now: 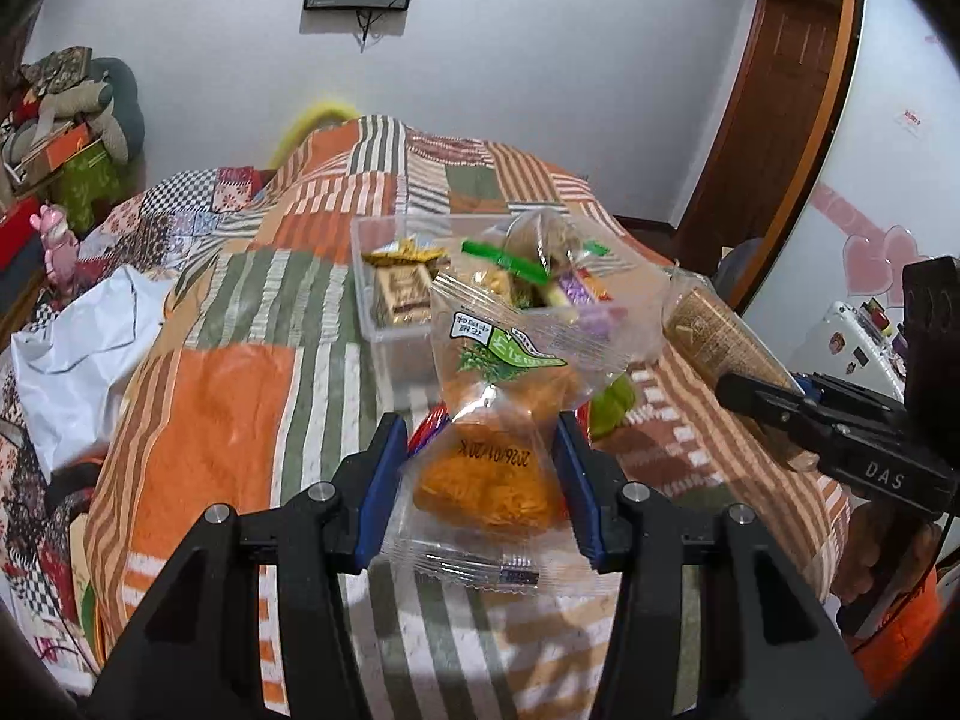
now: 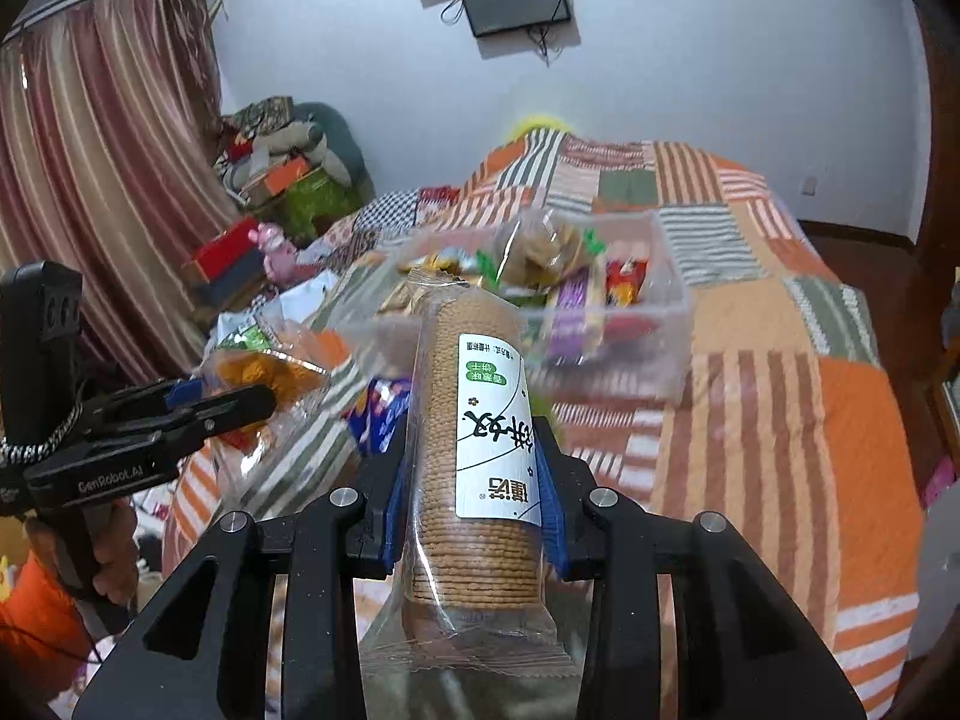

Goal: Organize snacks
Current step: 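Lower the fried-snack bag and cracker roll into the clear box and open both grippers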

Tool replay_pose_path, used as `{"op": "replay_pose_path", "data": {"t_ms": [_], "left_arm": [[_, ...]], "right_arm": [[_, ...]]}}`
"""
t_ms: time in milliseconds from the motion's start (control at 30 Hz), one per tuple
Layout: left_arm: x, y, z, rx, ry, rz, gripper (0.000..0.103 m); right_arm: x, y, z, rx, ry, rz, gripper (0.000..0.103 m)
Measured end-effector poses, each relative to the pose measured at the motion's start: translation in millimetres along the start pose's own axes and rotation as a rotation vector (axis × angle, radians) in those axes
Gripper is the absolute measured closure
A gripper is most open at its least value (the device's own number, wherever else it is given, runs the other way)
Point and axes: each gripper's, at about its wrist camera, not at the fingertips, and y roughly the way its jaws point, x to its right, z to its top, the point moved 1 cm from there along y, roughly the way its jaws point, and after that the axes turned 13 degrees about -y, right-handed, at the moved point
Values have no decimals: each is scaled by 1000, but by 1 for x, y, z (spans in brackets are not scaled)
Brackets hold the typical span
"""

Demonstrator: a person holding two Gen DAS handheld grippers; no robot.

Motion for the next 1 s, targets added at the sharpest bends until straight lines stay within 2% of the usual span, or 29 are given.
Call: {"op": "replay_pose_path", "data": {"t_ms": [400,733,1000], "left_arm": [[5,31,42,30,-12,-2,54],[11,65,75,41,14,30,54],[9,94,93,31,15,59,54]], "right_arm": [[26,-1,37,95,13,-99,70],[42,15,54,92,-2,-160,70],[56,32,62,85,13,-173,70]]}}
